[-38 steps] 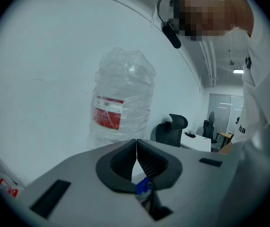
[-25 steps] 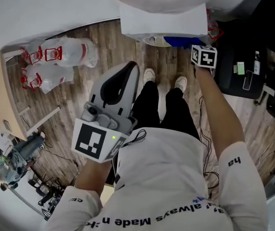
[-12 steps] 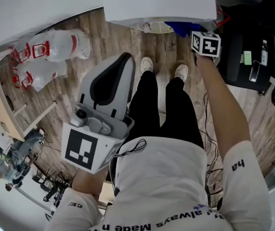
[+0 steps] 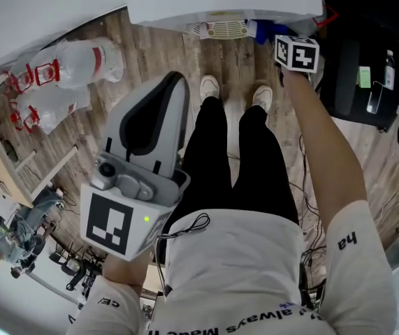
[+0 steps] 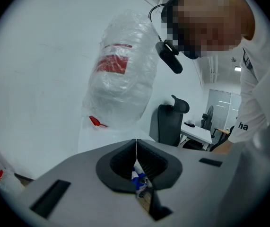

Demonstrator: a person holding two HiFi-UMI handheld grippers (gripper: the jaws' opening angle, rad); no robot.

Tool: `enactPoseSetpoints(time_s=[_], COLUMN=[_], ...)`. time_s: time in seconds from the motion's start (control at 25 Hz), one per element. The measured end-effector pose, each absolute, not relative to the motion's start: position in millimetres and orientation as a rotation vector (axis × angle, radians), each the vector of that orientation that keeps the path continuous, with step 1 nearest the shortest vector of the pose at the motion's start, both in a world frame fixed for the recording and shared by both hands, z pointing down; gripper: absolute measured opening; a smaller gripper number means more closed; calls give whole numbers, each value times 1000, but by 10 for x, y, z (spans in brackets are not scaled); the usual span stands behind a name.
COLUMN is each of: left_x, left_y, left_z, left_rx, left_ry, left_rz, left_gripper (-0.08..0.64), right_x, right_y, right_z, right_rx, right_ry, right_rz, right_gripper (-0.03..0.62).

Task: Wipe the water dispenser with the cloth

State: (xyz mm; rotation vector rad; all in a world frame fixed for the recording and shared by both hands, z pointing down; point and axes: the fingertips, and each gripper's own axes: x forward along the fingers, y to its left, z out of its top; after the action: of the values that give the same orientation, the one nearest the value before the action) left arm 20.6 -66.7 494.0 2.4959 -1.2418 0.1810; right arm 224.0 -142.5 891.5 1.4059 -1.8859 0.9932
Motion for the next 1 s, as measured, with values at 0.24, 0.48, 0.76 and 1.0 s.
enactPoseSetpoints(time_s=[0.24, 0.48, 0.76, 1.0], left_x=[238, 199, 120, 30], left_y=[-658, -653, -614, -598], left_z=[5060, 5118, 5102, 5159], left_rx=[2491, 2482, 2469, 2443], left_ry=[-1245, -1250, -1273, -1299], left_rz=[176, 173, 153, 146], left_gripper=[21, 21, 21, 21], right_x=[2251, 2257, 2214, 1987], right_y=[-1427, -1402, -1028, -669], right_z=[9109, 9186, 8840, 8287], right_rx=[1416, 1416, 1450, 1505], right_ry=[-1879, -1862, -1916, -2013], right_rz=[1002, 1011, 997, 1024], right_gripper=[161, 154, 115, 114])
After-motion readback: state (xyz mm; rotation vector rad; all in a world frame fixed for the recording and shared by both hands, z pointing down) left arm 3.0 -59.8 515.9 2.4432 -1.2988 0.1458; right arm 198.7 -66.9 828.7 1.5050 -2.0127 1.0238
